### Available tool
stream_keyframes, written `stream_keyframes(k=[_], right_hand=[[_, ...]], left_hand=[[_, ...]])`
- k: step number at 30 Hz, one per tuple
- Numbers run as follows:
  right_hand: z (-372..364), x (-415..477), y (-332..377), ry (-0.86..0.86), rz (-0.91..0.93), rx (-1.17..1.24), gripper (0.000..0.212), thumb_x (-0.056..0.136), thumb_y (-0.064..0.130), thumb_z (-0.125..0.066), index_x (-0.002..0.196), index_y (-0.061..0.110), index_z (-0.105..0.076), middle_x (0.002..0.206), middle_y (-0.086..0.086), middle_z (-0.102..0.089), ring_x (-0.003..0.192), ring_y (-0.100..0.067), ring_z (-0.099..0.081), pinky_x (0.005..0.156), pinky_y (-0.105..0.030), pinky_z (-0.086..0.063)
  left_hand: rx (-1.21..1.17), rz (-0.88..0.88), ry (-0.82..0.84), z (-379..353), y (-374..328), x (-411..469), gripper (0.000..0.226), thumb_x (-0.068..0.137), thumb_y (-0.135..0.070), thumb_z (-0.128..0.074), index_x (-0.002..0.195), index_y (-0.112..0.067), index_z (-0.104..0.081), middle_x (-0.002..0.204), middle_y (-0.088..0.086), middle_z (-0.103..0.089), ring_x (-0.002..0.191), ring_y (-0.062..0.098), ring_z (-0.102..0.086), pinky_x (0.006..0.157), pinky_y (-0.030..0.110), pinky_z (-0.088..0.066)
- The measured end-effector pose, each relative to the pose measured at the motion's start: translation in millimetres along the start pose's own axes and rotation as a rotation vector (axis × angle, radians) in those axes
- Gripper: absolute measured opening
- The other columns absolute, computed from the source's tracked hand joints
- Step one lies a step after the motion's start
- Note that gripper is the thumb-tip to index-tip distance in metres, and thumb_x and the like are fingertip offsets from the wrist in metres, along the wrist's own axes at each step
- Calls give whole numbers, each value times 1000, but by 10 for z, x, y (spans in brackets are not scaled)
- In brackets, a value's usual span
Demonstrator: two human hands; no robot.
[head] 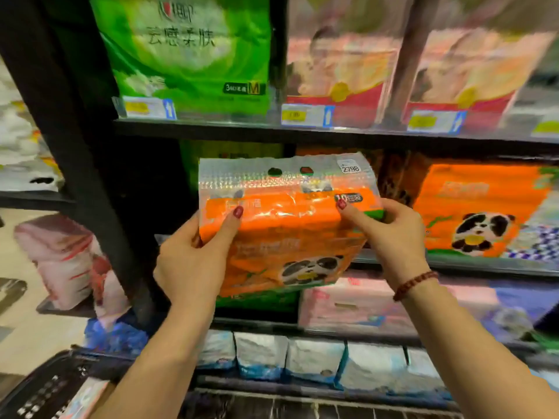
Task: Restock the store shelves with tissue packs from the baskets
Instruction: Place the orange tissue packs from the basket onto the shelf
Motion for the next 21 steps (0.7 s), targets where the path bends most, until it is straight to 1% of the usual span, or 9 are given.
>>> stream_keyframes(k=[2, 3, 6, 8, 10, 13, 16, 18, 21], right_hand=[[240, 135, 70, -56, 51, 10, 47, 53, 65, -76, 75, 24, -74, 76, 3, -74, 79, -18, -70, 76, -49, -57], [340, 192, 107, -78, 72, 25, 48, 53, 65, -77, 76, 23, -74, 76, 2, -74, 79, -19, -71, 76, -50, -56], [580, 339, 194, -114, 132, 56, 50, 56, 64, -77, 80, 21, -73, 78, 1, -74, 81, -22, -69, 77, -52, -55], [684, 428, 215, -144, 166, 45, 48, 57, 64, -76, 79, 21, -72, 79, -1, -73, 81, -24, -69, 76, -53, -55], [738, 501, 184, -168, 172, 40, 41, 58, 63, -76, 79, 28, -72, 80, 1, -73, 82, -22, -69, 76, -52, -55], [766, 592, 47, -196, 178, 30, 32, 61, 61, -77, 77, 34, -70, 80, 2, -73, 81, -23, -69, 75, -53, -56], [743, 674, -174, -215, 169, 4, 40, 61, 61, -75, 78, 25, -70, 79, -4, -72, 79, -29, -68, 73, -55, -55], [714, 732, -357, -220, 138, -8, 48, 60, 62, -75, 81, 18, -70, 79, -6, -72, 79, -29, -68, 74, -54, -55], [651, 836, -579, -238, 89, -65, 48, 61, 62, -74, 76, 17, -68, 74, -5, -70, 76, -27, -67, 72, -53, -55]], left_hand=[[-4, -62, 12, -219, -242, 4, 29, 65, -79, -53, 71, -53, -64, 60, -32, -60, 63, -16, -54, 57, 24, -35], [-26, -84, 22, -316, -349, 7, 27, 65, -79, -53, 70, -54, -63, 61, -34, -59, 62, -17, -53, 55, 24, -34], [-153, -105, 68, -586, -539, 38, 28, 65, -78, -58, 69, -52, -65, 58, -29, -62, 56, -11, -54, 56, 26, -36], [-258, -91, 115, -770, -567, 67, 27, 65, -76, -62, 73, -51, -68, 67, -27, -67, 64, -10, -59, 65, 28, -47], [-324, -87, 160, -945, -546, 84, 27, 66, -72, -66, 81, -50, -71, 77, -23, -71, 77, -3, -66, 80, 36, -55], [-367, -89, 217, -1194, -449, 135, 31, 66, -71, -68, 87, -48, -71, 85, -21, -73, 86, 3, -68, 87, 44, -55], [-374, -87, 270, -1440, -279, 199, 27, 67, -68, -69, 89, -52, -70, 86, -21, -73, 87, 4, -68, 89, 45, -55], [-361, -76, 294, -1593, -146, 236, 27, 66, -70, -68, 88, -54, -69, 85, -22, -73, 86, 3, -68, 89, 42, -55], [-313, -58, 303, -1778, 27, 274, 34, 65, -77, -62, 87, -53, -69, 79, -25, -71, 76, -9, -63, 77, 31, -52]])
Point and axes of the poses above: each hand's wrist, its own x-axis towards the middle knuckle, its own z-axis out of the back of the hand, y = z × x, the point moved 4 cm from there along x, towards the middle knuckle
